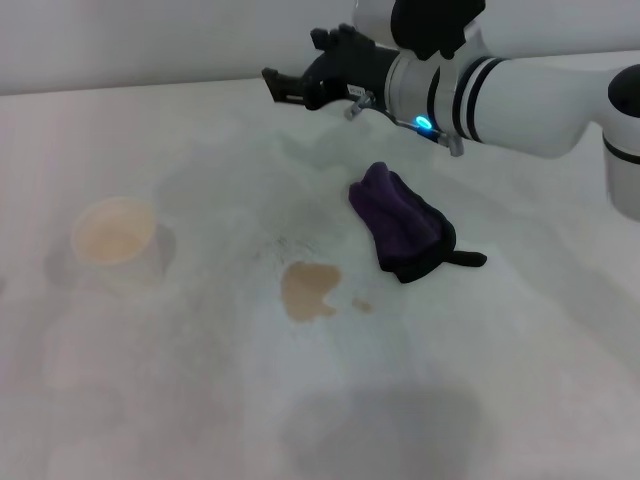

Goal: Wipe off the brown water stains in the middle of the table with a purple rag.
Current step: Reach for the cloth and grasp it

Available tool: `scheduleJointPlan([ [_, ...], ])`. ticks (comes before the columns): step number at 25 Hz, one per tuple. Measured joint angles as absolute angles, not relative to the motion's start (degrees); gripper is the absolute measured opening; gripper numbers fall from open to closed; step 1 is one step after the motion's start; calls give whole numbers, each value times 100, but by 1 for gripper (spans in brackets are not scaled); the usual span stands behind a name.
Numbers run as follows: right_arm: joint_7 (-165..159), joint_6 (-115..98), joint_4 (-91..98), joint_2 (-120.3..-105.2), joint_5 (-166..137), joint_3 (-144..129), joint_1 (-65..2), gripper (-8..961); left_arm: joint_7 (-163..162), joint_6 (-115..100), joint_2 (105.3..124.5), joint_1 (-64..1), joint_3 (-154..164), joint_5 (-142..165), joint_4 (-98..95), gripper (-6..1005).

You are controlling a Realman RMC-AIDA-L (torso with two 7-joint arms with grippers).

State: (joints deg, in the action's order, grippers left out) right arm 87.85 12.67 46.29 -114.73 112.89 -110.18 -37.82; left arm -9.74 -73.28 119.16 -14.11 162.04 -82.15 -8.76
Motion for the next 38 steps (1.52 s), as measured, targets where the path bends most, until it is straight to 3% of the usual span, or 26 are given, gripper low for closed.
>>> scheduleJointPlan([
  [7, 6219, 1912, 4570, -11343, 8286, -10449, -4038, 853, -993, -7261, 11918, -1510, 16195, -8219, -799, 892],
  [11, 4926, 2837, 5018, -11566, 5660, -9340, -3987, 853, -994, -7250, 11918, -1519, 16155, -8220, -798, 892],
  [13, 4477, 3215, 5433, -11581, 4851, -9228, -3892, 853, -994, -7249, 11919, -1523, 16155, -8219, -799, 892],
  [26, 2462, 5552, 7402, -11579, 2756, -9818, -3663, 853, -1036, -7187, 11929, -1630, 16155, -8227, -851, 892],
  [38, 1478, 6022, 7294, -11593, 2209, -10437, -3581, 852, -1046, -7169, 11933, -1644, 16154, -8226, -910, 893],
])
